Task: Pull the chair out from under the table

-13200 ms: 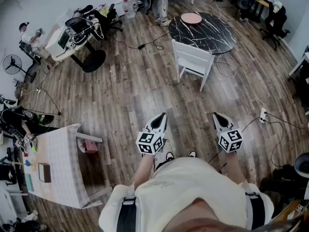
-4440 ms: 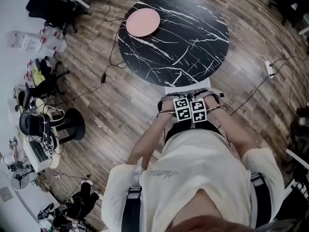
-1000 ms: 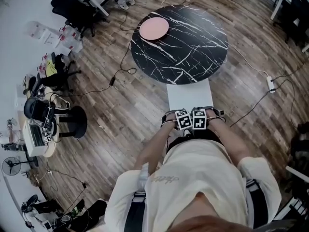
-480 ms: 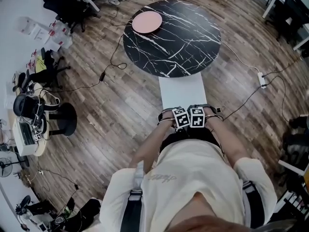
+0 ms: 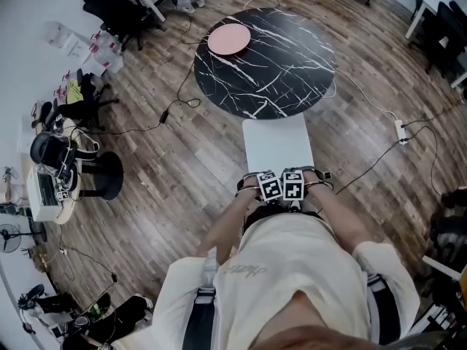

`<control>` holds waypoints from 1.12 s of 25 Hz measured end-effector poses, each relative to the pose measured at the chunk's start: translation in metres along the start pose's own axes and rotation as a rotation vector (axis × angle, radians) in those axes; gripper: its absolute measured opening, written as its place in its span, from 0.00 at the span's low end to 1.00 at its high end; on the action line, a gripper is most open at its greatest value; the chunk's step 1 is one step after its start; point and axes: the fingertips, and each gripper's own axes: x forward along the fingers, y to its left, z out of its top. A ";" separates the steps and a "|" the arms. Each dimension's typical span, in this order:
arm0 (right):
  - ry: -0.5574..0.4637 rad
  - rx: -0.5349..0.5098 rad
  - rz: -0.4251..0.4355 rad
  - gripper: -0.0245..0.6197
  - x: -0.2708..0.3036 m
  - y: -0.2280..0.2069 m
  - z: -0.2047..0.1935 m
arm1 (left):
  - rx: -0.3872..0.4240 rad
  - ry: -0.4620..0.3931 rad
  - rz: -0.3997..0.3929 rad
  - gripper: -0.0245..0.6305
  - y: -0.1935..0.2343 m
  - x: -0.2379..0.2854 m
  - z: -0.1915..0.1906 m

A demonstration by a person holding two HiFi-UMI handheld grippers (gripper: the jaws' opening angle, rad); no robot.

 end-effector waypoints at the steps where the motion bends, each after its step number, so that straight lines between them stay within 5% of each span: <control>1: 0.001 -0.010 0.003 0.18 -0.001 0.004 0.000 | -0.009 -0.005 0.004 0.17 -0.004 0.000 0.001; 13: 0.016 -0.088 0.022 0.18 -0.005 0.042 -0.009 | -0.094 -0.014 0.019 0.18 -0.042 0.006 0.003; 28: 0.014 -0.028 0.030 0.18 -0.008 0.080 -0.009 | -0.056 -0.019 0.040 0.18 -0.075 0.007 0.001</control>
